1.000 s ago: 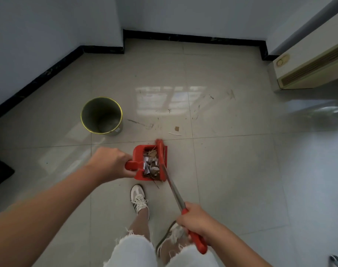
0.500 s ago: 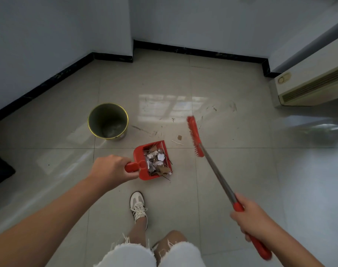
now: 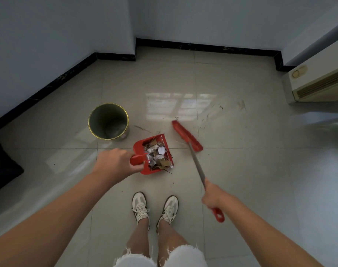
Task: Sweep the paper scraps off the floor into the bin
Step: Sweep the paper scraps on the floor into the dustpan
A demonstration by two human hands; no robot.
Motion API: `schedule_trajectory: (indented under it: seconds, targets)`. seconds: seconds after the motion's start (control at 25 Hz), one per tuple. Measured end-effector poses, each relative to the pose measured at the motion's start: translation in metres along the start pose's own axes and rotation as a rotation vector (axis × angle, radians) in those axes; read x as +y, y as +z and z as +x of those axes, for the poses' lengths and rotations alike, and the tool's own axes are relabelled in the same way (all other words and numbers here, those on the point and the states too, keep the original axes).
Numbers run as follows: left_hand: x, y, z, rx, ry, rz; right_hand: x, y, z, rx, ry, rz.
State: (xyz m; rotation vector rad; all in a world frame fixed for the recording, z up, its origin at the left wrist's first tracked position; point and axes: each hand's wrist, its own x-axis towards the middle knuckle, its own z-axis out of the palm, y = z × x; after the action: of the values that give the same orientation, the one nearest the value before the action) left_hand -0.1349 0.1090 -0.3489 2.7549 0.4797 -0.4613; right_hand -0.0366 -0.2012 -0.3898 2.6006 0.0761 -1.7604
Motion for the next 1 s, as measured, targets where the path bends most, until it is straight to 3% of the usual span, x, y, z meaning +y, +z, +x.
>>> schedule_trajectory:
  seconds: [0.12,0.2,0.4,0.68,1.0]
  targets:
    - [0.001,-0.004,0.013,0.002,-0.023,-0.012,-0.009,0.025,-0.034,-0.172,-0.071,-0.014]
    - [-0.006,-0.006,0.014,0.007,-0.036,-0.026,-0.003,0.016,-0.062,-0.27,-0.083,0.123]
    - [-0.013,-0.007,-0.006,-0.043,-0.078,-0.032,0.052,-0.089,-0.113,-0.247,0.016,0.599]
    - [-0.002,-0.032,-0.017,0.012,-0.172,-0.128,0.071,-0.131,-0.176,0.042,0.032,0.535]
    - [0.058,-0.067,0.066,0.033,-0.097,-0.042,0.101,-0.248,-0.078,0.303,0.104,0.561]
